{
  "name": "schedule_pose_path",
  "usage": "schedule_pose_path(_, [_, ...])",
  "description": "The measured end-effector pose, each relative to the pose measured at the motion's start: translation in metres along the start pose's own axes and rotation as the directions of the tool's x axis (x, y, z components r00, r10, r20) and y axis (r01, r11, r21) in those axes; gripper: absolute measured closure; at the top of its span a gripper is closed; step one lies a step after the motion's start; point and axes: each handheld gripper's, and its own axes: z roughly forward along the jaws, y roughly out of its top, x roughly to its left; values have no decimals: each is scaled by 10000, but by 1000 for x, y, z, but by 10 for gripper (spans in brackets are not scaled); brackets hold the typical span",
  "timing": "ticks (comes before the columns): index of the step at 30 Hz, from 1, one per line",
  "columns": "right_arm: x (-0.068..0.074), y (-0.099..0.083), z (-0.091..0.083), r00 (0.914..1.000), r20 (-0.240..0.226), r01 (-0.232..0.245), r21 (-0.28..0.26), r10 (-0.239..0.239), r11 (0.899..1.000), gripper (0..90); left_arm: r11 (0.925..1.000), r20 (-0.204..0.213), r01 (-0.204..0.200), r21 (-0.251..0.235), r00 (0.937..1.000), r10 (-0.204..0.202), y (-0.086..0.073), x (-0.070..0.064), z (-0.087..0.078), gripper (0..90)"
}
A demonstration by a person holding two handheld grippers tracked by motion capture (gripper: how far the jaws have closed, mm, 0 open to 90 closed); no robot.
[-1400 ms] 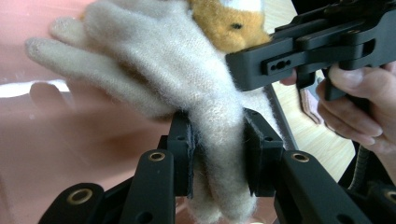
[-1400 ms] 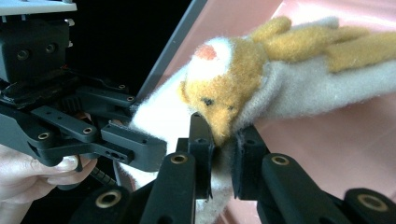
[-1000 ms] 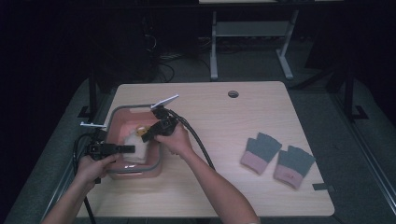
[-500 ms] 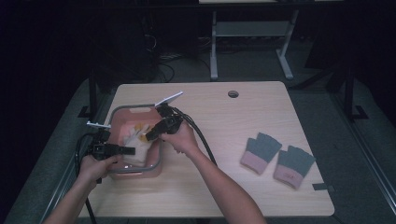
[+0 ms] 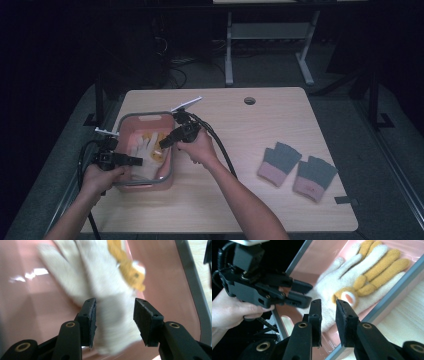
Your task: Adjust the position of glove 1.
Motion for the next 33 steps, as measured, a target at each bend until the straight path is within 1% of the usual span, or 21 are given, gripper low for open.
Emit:
schedule_pose_path(1, [-1, -1, -1, 10000, -6, 36, -44, -36, 10000, 744, 10000, -56, -29, -96, 10000, 28, 1, -1, -2, 537])
schedule_pose_path(3, [-1, -3, -4, 10000, -2, -8, -149, 8, 9999, 744, 9997, -111, -196, -133, 9997, 195, 4, -4, -4, 592])
schedule_pose_path(5, [-2, -4, -7, 10000, -24, 7, -206, -8, 9998, 744, 9991, -129, -408, 74, 9991, 409, 5, -7, -2, 613])
schedule_pose_path(7, [-3, -5, -11, 10000, -79, -27, -275, 25, 9996, 744, 9986, -161, -492, 168, 9986, 495, 5, -10, 2, 624])
schedule_pose_path(8, [-4, -6, -12, 10000, -89, -11, -330, 8, 9995, 744, 9980, -185, -549, 299, 9983, 555, 6, -11, 5, 626])
schedule_pose_path(10, [-5, -8, -16, 9999, -109, -27, -366, 23, 9993, 743, 9966, -303, -626, 536, 9975, 643, 6, -12, 9, 632])
schedule_pose_path(12, [-6, -9, -18, 9999, -112, -32, -435, 27, 9990, 743, 9960, -443, -631, 636, 9968, 659, 5, -13, 14, 641])
schedule_pose_path(13, [-6, -9, -20, 9999, -110, -45, -455, 40, 9990, 743, 9961, -454, -552, 688, 9973, 584, 5, -14, 15, 641])
schedule_pose_path(14, [-7, -10, -22, 9999, -147, -35, -485, 28, 9988, 743, 9952, -460, -634, 743, 9967, 669, 6, -13, 16, 641])
schedule_pose_path(17, [-7, -11, -26, 9998, -182, -51, -567, 41, 9984, 742, 9956, -407, -656, 675, 9968, 685, 6, -14, 15, 641])
schedule_pose_path(19, [-8, -12, -27, 9998, -210, -12, -654, -2, 9979, 741, 9966, -290, -664, 491, 9973, 679, 7, -15, 12, 633])
schedule_pose_path(22, [-9, -14, -30, 9997, -227, -21, -722, 4, 9974, 737, 9967, -86, -770, 239, 9970, 772, 8, -20, 7, 616])
schedule_pose_path(24, [-10, -16, -33, 9996, -281, -36, -784, 14, 9969, 732, 9955, 20, -932, 166, 9957, 931, 10, -24, 4, 607])
schedule_pose_path(27, [-11, -20, -39, 9997, -235, -44, -834, 24, 9965, 725, 9948, 260, -1013, -18, 9945, 1014, 11, -32, 3, 586])
schedule_pose_path(30, [-13, -23, -46, 9997, -227, -83, -962, 61, 9953, 715, 9930, 525, -1172, -132, 9917, 1177, 12, -40, 3, 569])
schedule_pose_path(33, [-16, -27, -53, 9997, -217, -140, -1066, 118, 9942, 711, 9920, 729, -1222, -302, 9896, 1241, 14, -49, 4, 552])
